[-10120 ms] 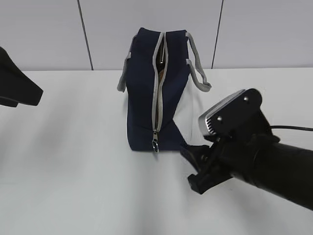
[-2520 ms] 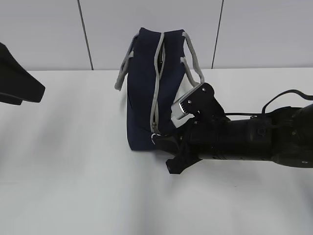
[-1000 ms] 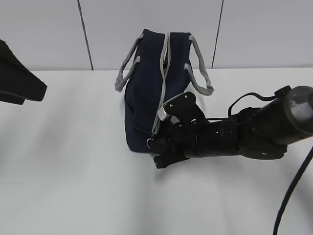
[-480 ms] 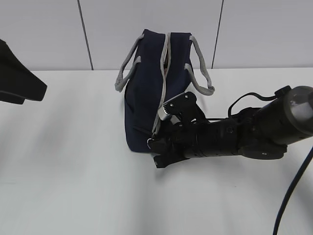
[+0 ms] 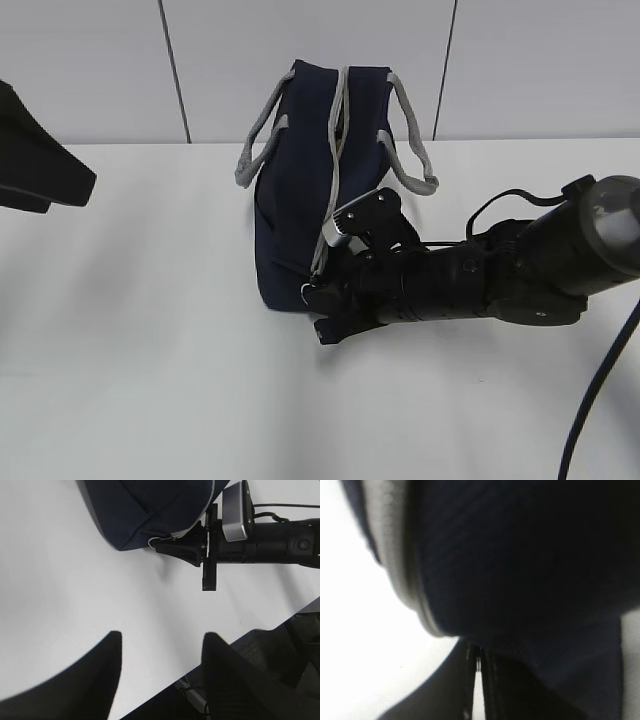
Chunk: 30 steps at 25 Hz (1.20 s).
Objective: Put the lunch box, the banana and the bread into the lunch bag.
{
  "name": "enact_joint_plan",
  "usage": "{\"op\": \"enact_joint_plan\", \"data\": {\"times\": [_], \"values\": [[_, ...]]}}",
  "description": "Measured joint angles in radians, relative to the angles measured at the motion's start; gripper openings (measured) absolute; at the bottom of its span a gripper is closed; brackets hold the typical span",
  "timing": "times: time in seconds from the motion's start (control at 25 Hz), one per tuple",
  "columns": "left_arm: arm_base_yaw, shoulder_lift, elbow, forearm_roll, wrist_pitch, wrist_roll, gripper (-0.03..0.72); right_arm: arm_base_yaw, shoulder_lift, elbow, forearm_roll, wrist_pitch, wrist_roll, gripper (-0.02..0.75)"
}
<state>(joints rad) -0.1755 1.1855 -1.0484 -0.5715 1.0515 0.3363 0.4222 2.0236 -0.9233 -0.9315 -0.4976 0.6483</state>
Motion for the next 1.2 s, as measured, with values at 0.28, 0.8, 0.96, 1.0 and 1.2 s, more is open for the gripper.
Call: {"op": "enact_joint_plan", "data": {"times": [0.28, 0.8, 0.96, 1.0, 1.2], "values": [[0.0, 0.0, 0.0, 0.0, 0.0, 0.0, 0.371, 0.0, 0.0, 0.0, -0.01, 0.0, 0.0, 0.006], [0.0, 0.0, 0.0, 0.0, 0.0, 0.0, 0.371, 0.0, 0.005, 0.0, -0.021, -0.007, 0.0, 0.022], [0.0, 0.0, 0.0, 0.0, 0.0, 0.0, 0.371, 0.0, 0.005, 0.0, -0.011, -0.018, 0.001, 0.025], [0.0, 0.0, 0.0, 0.0, 0.0, 0.0, 0.371, 0.0, 0.005, 0.0, -0.007, -0.018, 0.002, 0.026], [0.0, 0.0, 0.0, 0.0, 0.0, 0.0, 0.371, 0.0, 0.005, 0.0, -0.001, -0.025, 0.002, 0.027]]}}
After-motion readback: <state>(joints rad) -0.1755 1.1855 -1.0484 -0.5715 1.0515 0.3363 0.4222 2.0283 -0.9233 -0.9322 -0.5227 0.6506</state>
